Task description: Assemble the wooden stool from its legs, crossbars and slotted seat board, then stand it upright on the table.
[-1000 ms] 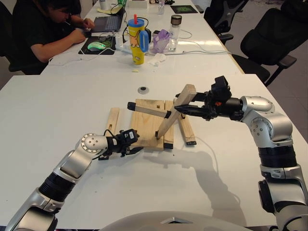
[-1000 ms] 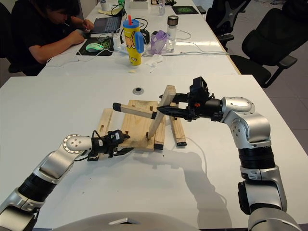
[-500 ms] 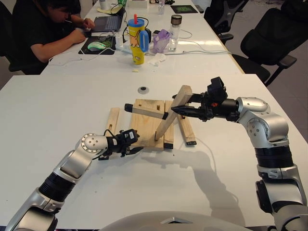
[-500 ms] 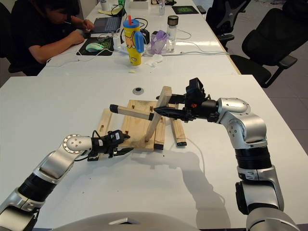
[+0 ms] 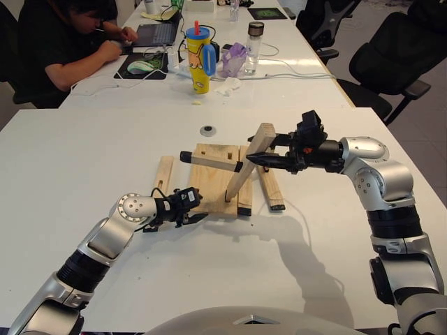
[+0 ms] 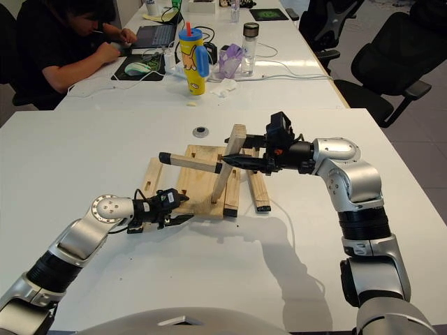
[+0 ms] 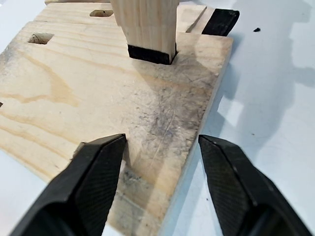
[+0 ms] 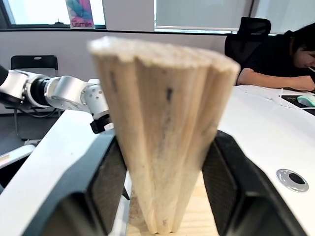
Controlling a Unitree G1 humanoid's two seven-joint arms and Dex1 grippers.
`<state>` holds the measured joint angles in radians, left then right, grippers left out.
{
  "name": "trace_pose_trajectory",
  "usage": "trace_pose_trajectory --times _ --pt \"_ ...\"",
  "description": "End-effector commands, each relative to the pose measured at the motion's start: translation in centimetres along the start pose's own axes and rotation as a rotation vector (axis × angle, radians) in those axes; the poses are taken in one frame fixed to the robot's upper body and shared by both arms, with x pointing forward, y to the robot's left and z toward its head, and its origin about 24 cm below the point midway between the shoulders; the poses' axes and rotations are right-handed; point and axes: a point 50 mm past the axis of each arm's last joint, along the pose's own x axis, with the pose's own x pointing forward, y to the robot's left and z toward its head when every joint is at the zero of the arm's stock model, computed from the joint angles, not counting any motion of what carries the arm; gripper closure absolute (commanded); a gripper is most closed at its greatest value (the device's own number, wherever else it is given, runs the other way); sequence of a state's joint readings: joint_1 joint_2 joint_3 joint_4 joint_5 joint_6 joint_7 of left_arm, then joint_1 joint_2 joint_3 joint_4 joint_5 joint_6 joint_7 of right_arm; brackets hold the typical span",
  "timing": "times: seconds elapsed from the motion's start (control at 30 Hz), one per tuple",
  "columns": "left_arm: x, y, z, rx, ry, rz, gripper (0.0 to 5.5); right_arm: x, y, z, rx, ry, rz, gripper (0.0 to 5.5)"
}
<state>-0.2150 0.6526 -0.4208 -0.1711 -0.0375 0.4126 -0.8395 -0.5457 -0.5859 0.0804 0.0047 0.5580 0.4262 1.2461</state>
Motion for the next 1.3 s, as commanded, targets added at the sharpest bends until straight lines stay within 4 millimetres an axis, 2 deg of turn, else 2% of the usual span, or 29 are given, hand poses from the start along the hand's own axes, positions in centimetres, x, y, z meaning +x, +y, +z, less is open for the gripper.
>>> trace_pose_trajectory --times 0.03,0.13,0.2,0.3,0.33,0.43,0.53,0.67,0.77,0.9,1.03,1.1,1.2,1.23,1.3 --pt "1.0 -2.1 -3.0 -0.116 0.127 -0.069 2.77 0.7 1.5 -2.0 -0.014 0.135 0.021 3.40" --pt "1.4 -2.5 -3.3 -0.155 0.150 -0.023 2.77 1.4 2.7 -3.5 0.010 0.145 0.032 3.42" --pt "1.7 -2.9 -3.4 -0.188 0.157 -0.004 2.77 1.6 2.7 -3.6 0.007 0.130 0.013 3.42" --pt "2.2 -3.6 -4.0 -0.231 0.204 0.031 2.77 1.8 1.2 -2.6 -0.046 0.077 -0.071 3.42" --pt "2.4 -3.8 -4.1 -0.242 0.218 0.043 2.77 1.8 0.6 -2.1 -0.059 0.056 -0.105 3.06" --pt "2.9 -4.2 -4.5 -0.271 0.260 0.084 2.77 1.5 -0.3 -1.0 -0.136 0.023 -0.187 2.68" --pt "2.9 -4.6 -5.1 -0.295 0.305 0.125 2.77 0.3 -0.6 -1.0 -0.165 0.082 -0.243 2.34" --pt "3.0 -5.2 -5.4 -0.316 0.322 0.140 2.77 -2.7 -0.2 -2.3 -0.151 0.222 -0.330 2.34" --pt "2.7 -6.1 -5.6 -0.355 0.320 0.159 2.77 -3.6 -0.1 -2.7 -0.112 0.240 -0.354 2.34" --pt "2.5 -6.6 -5.8 -0.379 0.319 0.173 2.77 -4.1 1.5 -4.2 0.035 0.160 -0.402 2.34" --pt "2.7 -6.3 -5.6 -0.376 0.308 0.173 2.77 -3.2 3.5 -6.4 0.162 0.009 -0.609 2.34" --pt "2.8 -6.1 -5.7 -0.365 0.306 0.161 2.77 -2.8 4.9 -7.8 0.218 -0.005 -0.701 2.34" --pt "3.1 -5.5 -5.3 -0.340 0.295 0.144 2.77 -2.1 7.1 -9.8 0.298 0.074 -0.799 2.34" --pt "3.2 -5.4 -5.1 -0.335 0.289 0.141 2.77 -1.6 7.8 -10.7 0.347 0.148 -0.842 2.34" --pt "3.3 -5.4 -4.9 -0.330 0.281 0.135 2.77 -1.0 8.6 -11.4 0.277 0.314 -0.907 2.34"
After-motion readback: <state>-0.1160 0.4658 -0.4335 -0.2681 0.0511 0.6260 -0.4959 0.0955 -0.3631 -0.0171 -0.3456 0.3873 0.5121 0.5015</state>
